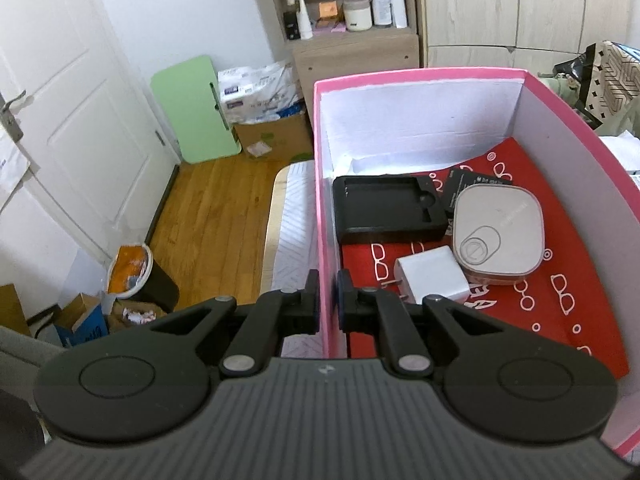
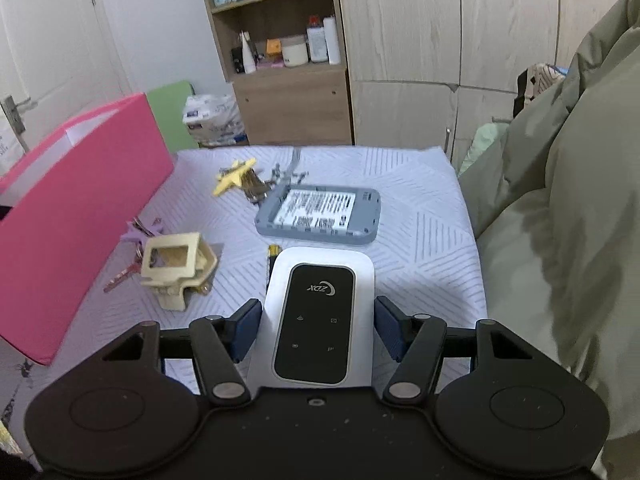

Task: Organize rigid objects
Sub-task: 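Carry the white wifi router into the pink box and release it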

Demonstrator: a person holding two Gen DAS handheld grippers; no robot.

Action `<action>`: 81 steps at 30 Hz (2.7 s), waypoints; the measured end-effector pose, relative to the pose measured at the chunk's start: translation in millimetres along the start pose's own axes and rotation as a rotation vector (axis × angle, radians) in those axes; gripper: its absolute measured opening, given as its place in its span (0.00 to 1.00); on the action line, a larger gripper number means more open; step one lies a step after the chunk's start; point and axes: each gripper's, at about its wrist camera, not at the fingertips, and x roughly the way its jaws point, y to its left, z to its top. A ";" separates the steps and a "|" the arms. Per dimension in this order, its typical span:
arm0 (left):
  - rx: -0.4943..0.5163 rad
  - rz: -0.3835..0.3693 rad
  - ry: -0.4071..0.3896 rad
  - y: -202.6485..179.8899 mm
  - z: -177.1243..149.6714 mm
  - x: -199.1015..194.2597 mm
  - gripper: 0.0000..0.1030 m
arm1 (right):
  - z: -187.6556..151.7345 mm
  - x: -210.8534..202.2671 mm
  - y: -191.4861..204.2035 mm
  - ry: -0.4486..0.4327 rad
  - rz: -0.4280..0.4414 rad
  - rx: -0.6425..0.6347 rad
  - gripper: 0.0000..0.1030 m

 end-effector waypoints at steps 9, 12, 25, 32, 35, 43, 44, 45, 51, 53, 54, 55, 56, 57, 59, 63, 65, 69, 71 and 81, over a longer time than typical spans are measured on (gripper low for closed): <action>0.045 0.015 0.025 -5.8 1.9 3.7 0.09 | 43.4 -23.8 14.4 -0.083 0.087 -0.168 0.65; 0.063 0.018 0.051 -8.0 3.6 6.7 0.09 | 59.3 -23.7 24.2 -0.123 0.153 -0.176 0.65; 0.085 0.012 0.073 -8.6 3.9 8.7 0.09 | 125.2 -24.6 97.5 -0.217 0.397 -0.332 0.65; 0.067 -0.034 0.068 -3.3 4.1 8.5 0.09 | 145.6 13.9 166.2 -0.126 0.414 -0.538 0.65; 0.051 -0.024 0.061 -2.6 3.3 7.4 0.07 | 152.9 44.1 190.3 -0.049 0.427 -0.593 0.65; -0.004 -0.040 0.032 2.9 1.8 5.0 0.06 | 162.1 104.6 238.2 0.141 0.346 -0.766 0.64; 0.004 -0.035 0.026 1.6 1.6 4.2 0.06 | 163.2 107.4 241.3 0.156 0.337 -0.785 0.64; 0.014 -0.030 0.021 0.5 1.2 3.6 0.06 | 164.8 110.7 244.6 0.179 0.339 -0.804 0.64; 0.004 -0.053 0.009 3.5 1.4 2.6 0.06 | 167.3 124.2 251.0 0.267 0.325 -0.833 0.64; -0.003 -0.068 0.007 5.1 0.8 2.4 0.06 | 167.7 126.8 250.4 0.284 0.337 -0.799 0.64; -0.007 -0.075 0.005 6.1 0.7 2.5 0.06 | 167.1 127.9 250.4 0.289 0.336 -0.787 0.64; -0.012 -0.082 0.004 7.2 0.6 2.5 0.06 | 166.6 130.1 251.5 0.292 0.329 -0.785 0.64; -0.016 -0.088 0.003 8.0 0.5 2.4 0.06 | 165.2 131.2 252.9 0.294 0.316 -0.787 0.64; -0.022 -0.091 0.002 8.7 0.3 2.4 0.06 | 164.2 132.0 254.6 0.294 0.307 -0.788 0.64; -0.024 -0.094 0.001 8.7 -0.2 2.2 0.06 | 167.3 132.5 256.6 0.298 0.316 -0.761 0.64; -0.028 -0.095 -0.007 8.9 -0.3 2.2 0.06 | 172.4 129.9 269.1 0.313 0.378 -0.685 0.64; -0.029 -0.097 -0.008 9.7 -1.0 1.4 0.06 | 172.3 133.4 277.8 0.339 0.390 -0.629 0.64; -0.027 -0.097 -0.008 9.3 -2.0 0.9 0.06 | 171.9 148.1 292.7 0.410 0.412 -0.474 0.64; -0.028 -0.095 -0.007 9.2 -2.0 1.1 0.06 | 173.3 160.7 292.9 0.470 0.429 -0.334 0.64; -0.060 -0.116 -0.010 14.2 -2.3 1.3 0.06 | 165.4 121.9 252.8 0.438 0.513 -0.096 0.72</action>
